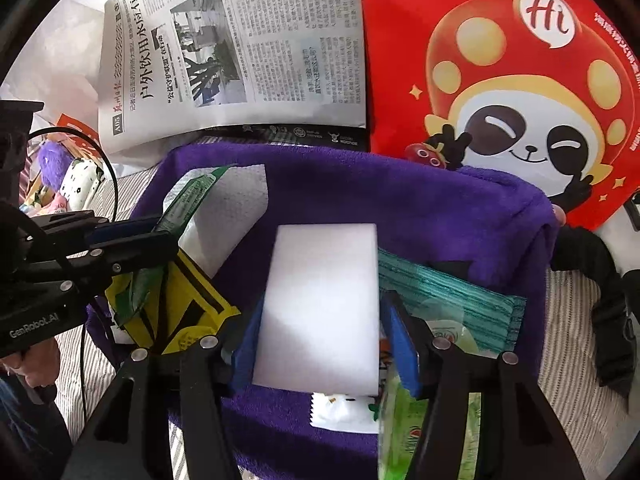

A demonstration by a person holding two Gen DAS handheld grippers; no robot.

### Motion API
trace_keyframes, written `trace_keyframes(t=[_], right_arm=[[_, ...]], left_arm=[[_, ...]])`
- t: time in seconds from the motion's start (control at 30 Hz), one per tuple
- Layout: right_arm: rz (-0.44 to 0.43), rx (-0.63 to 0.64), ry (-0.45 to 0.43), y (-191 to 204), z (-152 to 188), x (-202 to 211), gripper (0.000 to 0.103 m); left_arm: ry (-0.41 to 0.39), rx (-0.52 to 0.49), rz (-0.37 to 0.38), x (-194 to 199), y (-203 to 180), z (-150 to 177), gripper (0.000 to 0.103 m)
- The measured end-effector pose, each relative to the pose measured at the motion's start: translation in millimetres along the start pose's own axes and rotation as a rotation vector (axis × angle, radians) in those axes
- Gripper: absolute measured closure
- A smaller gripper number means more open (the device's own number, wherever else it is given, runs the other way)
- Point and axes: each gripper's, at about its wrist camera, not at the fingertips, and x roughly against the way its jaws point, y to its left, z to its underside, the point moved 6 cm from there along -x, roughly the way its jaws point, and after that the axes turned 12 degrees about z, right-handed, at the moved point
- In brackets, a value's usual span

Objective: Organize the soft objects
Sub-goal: 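Carry the green packet with the left tool and the white sponge with the right tool to the towel, then lay the green packet on the yellow bag while the right tool lays the sponge beside the tissue pack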

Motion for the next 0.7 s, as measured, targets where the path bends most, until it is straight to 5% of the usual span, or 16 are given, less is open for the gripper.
trace_keyframes(t=[0.7], right_arm=[[0.097,-0.136,-0.101,-62.3,-10.7,56.8,0.040]], left_arm=[[0.076,-0.102,-0.036,-44.9,-31.7,11.5,0.081]])
